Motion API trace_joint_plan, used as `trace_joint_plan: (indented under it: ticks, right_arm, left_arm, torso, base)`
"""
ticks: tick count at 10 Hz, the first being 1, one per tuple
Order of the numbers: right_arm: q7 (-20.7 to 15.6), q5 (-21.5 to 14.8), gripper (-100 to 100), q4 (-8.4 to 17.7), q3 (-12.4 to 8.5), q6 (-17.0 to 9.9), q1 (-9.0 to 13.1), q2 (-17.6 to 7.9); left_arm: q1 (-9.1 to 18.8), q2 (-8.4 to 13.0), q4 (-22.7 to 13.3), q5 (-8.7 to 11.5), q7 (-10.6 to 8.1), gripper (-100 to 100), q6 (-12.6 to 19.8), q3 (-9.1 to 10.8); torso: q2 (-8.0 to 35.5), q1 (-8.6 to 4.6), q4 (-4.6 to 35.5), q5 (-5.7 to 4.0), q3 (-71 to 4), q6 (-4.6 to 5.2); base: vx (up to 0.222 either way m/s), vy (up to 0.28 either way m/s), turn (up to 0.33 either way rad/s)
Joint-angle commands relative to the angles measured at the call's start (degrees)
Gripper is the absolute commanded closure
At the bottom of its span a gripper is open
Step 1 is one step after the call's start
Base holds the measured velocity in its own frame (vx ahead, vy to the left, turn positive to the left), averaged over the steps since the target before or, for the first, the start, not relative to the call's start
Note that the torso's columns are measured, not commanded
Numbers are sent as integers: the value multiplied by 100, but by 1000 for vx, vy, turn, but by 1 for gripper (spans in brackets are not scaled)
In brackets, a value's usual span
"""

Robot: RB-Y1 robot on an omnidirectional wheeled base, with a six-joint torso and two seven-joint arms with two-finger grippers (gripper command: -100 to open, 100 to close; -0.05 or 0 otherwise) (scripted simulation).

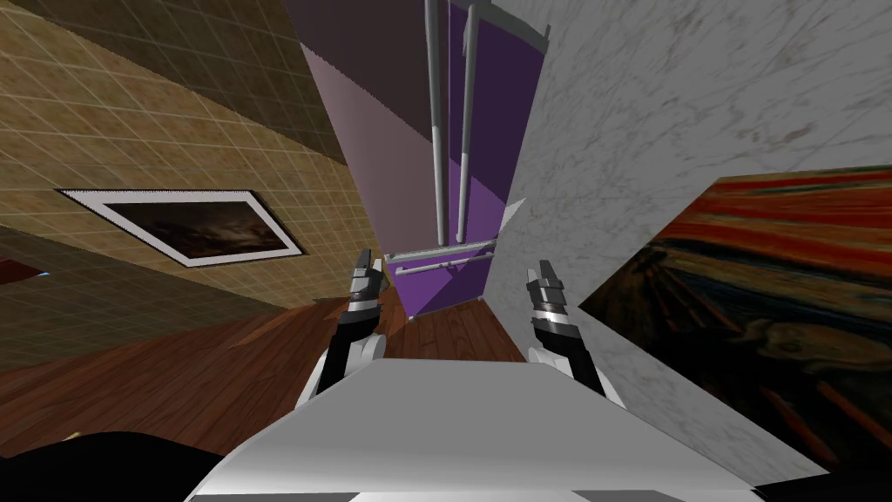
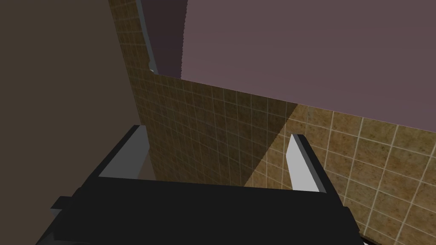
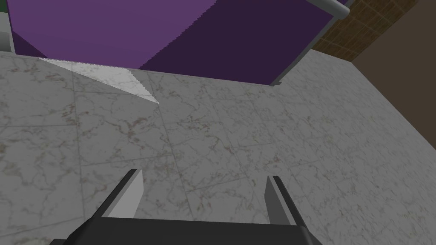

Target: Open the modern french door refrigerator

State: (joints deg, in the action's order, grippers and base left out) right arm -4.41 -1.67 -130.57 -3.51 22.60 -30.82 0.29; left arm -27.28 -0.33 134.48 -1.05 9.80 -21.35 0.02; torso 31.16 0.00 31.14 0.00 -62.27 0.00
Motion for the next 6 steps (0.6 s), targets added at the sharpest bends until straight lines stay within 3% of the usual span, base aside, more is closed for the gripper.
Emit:
trace_joint_plan:
  ticks: [1,2,3,6]
  right_arm:
    - [0,0,0,0,0,0,0,0]
    - [0,0,0,0,0,0,0,0]
    - [0,0,0,2,0,0,-1,0]
    - [0,0,0,3,0,-1,-2,1]
  left_arm:
    - [0,0,0,0,0,0,0,0]
    - [13,249,-138,15,-19,-100,-100,11]
    - [21,356,-227,24,-32,-100,-167,19]
    - [53,607,-594,65,-84,-100,-449,50]
  torso:
    - [423,0,423,0,-846,0]
    - [846,0,846,0,-1692,0]
    - [1033,-4,1033,0,-2090,0]
    - [1096,-2,1108,-1,-2239,0]
  base:
    - [0,0,0]
    - [28,-18,3]
    - [48,-26,6]
    - [85,-36,6]
